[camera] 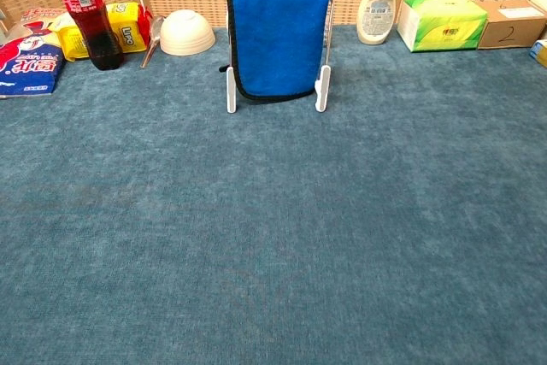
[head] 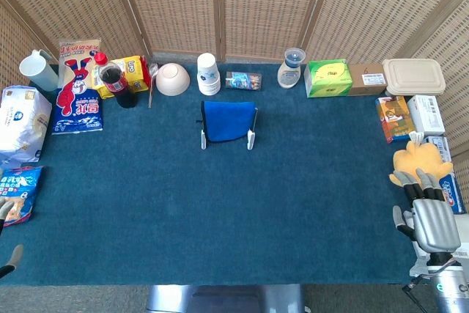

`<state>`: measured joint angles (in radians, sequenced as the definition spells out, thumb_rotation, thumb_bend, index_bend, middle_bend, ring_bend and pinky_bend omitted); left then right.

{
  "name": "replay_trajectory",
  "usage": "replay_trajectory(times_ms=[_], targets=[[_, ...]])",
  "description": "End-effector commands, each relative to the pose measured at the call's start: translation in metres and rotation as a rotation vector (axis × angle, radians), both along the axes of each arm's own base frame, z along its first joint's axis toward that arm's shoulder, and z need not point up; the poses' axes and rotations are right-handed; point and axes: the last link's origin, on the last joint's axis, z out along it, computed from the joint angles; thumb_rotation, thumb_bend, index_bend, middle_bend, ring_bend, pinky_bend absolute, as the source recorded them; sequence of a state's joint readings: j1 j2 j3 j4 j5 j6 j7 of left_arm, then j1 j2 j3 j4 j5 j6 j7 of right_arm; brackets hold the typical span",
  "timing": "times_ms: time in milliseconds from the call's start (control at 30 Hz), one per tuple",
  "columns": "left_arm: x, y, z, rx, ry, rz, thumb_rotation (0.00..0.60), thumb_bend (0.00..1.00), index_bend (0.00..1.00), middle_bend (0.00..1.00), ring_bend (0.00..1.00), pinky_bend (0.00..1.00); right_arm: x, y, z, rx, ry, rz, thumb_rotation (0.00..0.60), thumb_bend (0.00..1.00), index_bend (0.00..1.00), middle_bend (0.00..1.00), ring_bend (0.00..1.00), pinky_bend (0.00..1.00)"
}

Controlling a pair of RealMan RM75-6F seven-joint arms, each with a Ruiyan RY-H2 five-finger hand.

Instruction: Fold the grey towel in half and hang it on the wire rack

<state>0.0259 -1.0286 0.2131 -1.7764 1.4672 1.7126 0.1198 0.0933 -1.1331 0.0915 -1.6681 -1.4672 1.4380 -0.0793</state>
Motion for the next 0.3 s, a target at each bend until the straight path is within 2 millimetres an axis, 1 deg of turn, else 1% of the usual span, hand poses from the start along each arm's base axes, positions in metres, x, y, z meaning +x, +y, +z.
replay_trajectory(times_ms=[33, 300], targets=[[0.0012, -0.0005, 0.0013, 0.017, -0.004, -0.01, 0.6, 0.22, 0.05, 0.01, 0.0, 0.0, 0.0009, -0.001, -0.0018, 0.001, -0.012, 0.011, 0.6, 0.5, 0.11, 0.17, 0.0, 0.0], [0.0056, 0.0002, 0.0044, 0.052, -0.013, -0.031, 0.6, 0.22, 0.05, 0.02, 0.0, 0.0, -0.001, -0.0009, -0.003, -0.003, -0.034, 0.014, 0.6, 0.5, 0.11, 0.17, 0.0, 0.0]])
